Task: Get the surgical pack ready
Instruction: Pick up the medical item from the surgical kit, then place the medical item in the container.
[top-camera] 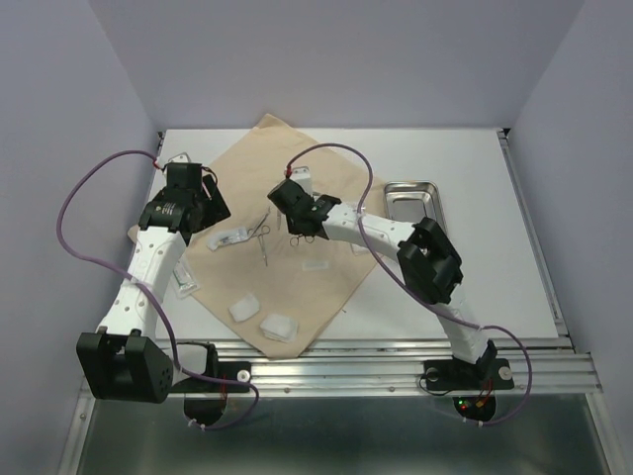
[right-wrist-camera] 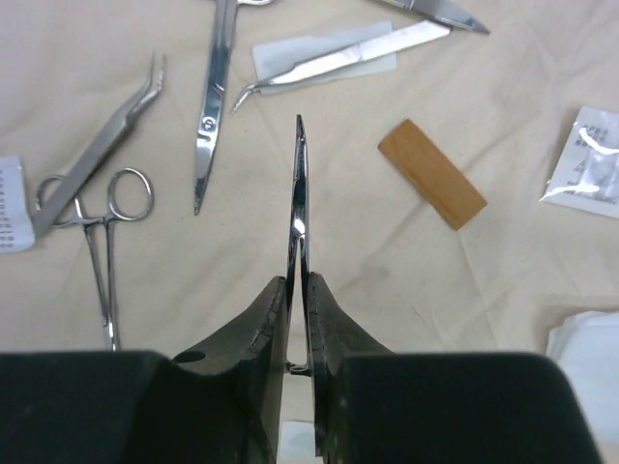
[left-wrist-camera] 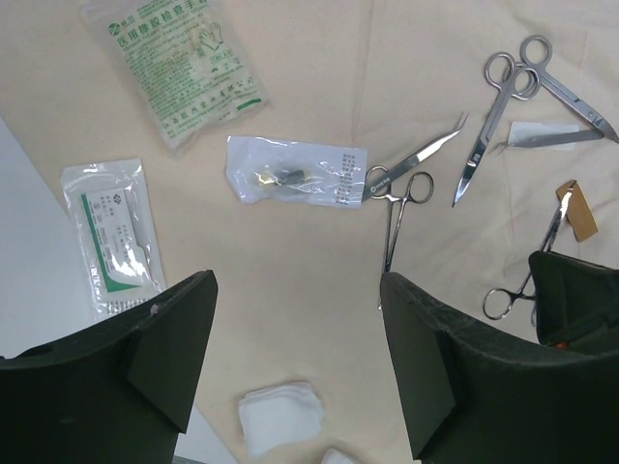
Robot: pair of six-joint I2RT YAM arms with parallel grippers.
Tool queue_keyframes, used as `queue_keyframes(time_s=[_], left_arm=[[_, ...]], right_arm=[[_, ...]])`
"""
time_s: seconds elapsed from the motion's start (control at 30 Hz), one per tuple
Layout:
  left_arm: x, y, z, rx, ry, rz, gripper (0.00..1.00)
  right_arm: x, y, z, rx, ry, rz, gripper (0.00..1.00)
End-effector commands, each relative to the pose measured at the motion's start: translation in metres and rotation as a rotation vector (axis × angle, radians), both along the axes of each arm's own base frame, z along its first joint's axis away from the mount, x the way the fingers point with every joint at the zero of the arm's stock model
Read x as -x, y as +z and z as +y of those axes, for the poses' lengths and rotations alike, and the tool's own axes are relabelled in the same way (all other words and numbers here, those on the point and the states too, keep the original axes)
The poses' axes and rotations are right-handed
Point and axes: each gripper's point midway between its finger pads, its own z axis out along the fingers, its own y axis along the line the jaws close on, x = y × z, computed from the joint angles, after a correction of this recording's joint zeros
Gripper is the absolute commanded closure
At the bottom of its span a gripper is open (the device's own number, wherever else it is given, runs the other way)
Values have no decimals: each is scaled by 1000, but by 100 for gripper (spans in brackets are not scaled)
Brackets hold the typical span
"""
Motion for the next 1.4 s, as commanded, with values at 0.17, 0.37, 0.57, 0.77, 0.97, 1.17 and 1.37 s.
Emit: queue_keyframes(time_s=[0.17, 0.37, 0.57, 0.77, 0.97, 1.17, 1.37], left_arm=[[-4, 4, 1, 5, 10, -22, 20], [-5, 3, -2, 17, 5, -25, 20], [-5, 0, -4, 26, -3, -21, 20], [-7, -4, -8, 53, -6, -22, 20], [-7, -6, -11, 67, -6, -16, 20], [-5, -3, -8, 58, 0, -20, 20], [-4, -4, -8, 54, 1, -15, 20]], right_arm=[[-23, 113, -38, -140, 61, -223, 96], [-30, 127, -132, -109, -35, -251, 95], [-23, 118, -251, -50, -188, -234, 94], [-12, 89, -300, -16, -231, -212, 93], [-13, 48, -312, -11, -241, -151, 93], [-16, 44, -315, -7, -280, -147, 91], [-23, 28, -330, 21, -359, -70, 70]])
